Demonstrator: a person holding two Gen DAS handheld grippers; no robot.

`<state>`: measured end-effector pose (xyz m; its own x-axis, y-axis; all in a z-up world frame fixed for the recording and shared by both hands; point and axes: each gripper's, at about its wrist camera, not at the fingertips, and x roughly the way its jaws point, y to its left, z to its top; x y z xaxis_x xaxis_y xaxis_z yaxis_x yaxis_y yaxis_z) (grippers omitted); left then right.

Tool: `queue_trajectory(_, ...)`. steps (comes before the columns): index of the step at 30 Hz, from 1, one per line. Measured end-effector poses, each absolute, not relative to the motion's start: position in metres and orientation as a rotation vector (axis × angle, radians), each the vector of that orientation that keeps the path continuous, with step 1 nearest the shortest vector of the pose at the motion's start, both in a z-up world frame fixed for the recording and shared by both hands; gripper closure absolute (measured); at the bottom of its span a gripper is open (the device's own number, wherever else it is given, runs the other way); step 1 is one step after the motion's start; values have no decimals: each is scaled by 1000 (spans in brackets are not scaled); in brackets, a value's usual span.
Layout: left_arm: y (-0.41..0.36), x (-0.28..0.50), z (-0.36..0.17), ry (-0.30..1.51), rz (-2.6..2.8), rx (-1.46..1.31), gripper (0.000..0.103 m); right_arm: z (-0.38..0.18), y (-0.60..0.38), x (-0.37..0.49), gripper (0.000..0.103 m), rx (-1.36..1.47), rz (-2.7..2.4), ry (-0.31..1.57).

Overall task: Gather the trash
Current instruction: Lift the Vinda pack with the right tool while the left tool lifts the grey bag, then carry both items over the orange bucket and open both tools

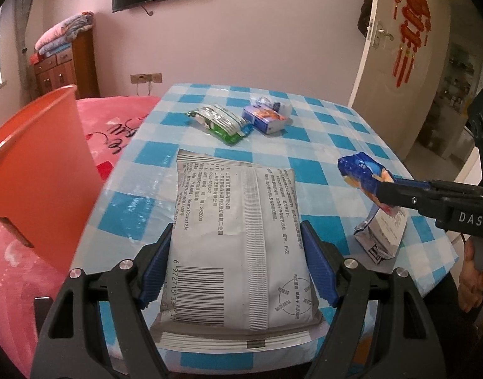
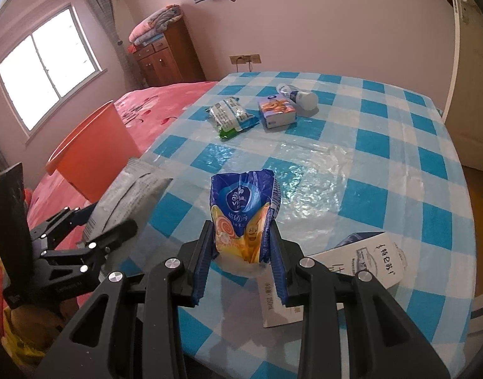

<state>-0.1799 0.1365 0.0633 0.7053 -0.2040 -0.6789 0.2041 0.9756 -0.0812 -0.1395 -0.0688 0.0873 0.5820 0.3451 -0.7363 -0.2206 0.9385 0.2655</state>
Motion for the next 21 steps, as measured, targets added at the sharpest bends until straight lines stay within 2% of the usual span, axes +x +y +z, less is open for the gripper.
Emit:
queue_trajectory(12, 148, -183, 93, 711, -175, 4, 26, 108, -58, -125, 68, 157, 395, 864)
queue_trajectory(21, 186, -176, 133, 638, -93, -26, 26, 132, -22, -96, 68, 174, 521, 849)
